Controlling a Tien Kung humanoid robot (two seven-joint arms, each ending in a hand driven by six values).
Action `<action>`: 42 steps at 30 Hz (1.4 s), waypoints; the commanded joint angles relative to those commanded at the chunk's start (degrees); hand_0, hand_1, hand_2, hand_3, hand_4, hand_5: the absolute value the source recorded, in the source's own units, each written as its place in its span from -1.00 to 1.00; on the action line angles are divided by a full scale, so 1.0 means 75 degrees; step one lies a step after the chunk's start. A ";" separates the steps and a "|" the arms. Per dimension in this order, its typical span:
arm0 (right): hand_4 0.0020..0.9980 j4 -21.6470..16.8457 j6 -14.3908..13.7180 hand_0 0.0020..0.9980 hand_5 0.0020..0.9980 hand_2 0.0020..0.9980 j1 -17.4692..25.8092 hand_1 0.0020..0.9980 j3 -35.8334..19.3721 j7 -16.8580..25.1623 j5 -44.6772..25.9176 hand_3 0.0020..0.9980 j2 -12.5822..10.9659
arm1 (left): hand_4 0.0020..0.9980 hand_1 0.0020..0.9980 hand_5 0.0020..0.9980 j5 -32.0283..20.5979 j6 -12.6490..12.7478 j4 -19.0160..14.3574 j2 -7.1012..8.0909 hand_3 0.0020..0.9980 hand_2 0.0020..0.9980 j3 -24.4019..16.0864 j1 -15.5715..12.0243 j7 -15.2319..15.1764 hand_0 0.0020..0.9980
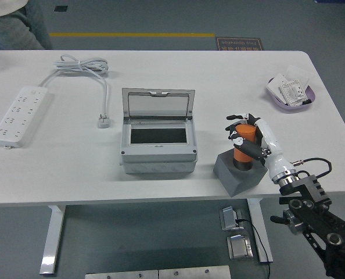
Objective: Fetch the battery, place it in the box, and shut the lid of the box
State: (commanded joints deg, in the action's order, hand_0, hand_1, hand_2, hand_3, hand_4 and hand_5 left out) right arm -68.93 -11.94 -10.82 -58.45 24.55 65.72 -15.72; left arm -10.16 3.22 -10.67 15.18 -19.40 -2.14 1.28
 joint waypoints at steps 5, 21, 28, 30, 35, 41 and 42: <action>-1.00 -0.0064 -0.0131 -0.44 -1.00 -0.02 -0.0229 -0.24 0.0071 -0.0103 0.0077 0.22 -0.0139 | 0.41 0.41 -0.51 -0.0070 0.0005 0.0003 0.0009 0.29 0.31 0.0054 0.0010 -0.0008 0.30; -1.00 -0.0694 0.0191 -0.64 -1.00 -0.03 -0.2250 -0.41 0.1161 -0.2149 0.3236 0.16 -0.0497 | 0.41 0.41 -0.51 -0.0561 0.0057 0.0032 0.0068 0.30 0.32 0.0475 -0.0010 -0.0058 0.30; -1.00 -0.0715 0.0618 -0.83 -1.00 -0.04 -0.3087 -0.53 0.2148 -0.2982 0.4653 0.09 -0.0219 | 0.41 0.41 -0.51 -0.0820 0.0058 0.0043 0.0111 0.30 0.32 0.0712 -0.0007 -0.0060 0.30; -1.00 -0.0669 0.0647 -0.88 -1.00 -0.04 -0.3247 -0.61 0.2388 -0.3093 0.4927 0.06 -0.0086 | 0.41 0.41 -0.51 -0.0889 0.0059 0.0045 0.0125 0.30 0.32 0.0781 -0.0002 -0.0058 0.30; -1.00 -0.0381 0.0626 -0.88 -1.00 -0.04 -0.3678 -0.64 0.3025 -0.3260 0.5186 0.05 0.0315 | 0.42 0.41 -0.50 -0.1032 0.0060 0.0044 0.0166 0.30 0.33 0.0938 0.0027 -0.0067 0.30; -1.00 0.0074 0.0461 -0.88 -1.00 -0.04 -0.4111 -0.64 0.3617 -0.3249 0.5022 0.05 0.0700 | 0.42 0.41 -0.50 -0.1126 0.0062 0.0042 0.0205 0.30 0.33 0.1063 0.0066 -0.0073 0.30; -1.00 0.0171 0.0406 -0.88 -1.00 -0.04 -0.4173 -0.64 0.3704 -0.3221 0.4963 0.05 0.0762 | 0.42 0.41 -0.50 -0.1145 0.0062 0.0041 0.0210 0.30 0.33 0.1091 0.0077 -0.0073 0.30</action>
State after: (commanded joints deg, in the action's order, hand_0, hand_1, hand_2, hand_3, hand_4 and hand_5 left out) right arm -67.65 -8.90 -42.12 -30.67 0.39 102.94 -10.00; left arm -18.75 3.69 -10.36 16.76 -11.22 -1.57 0.73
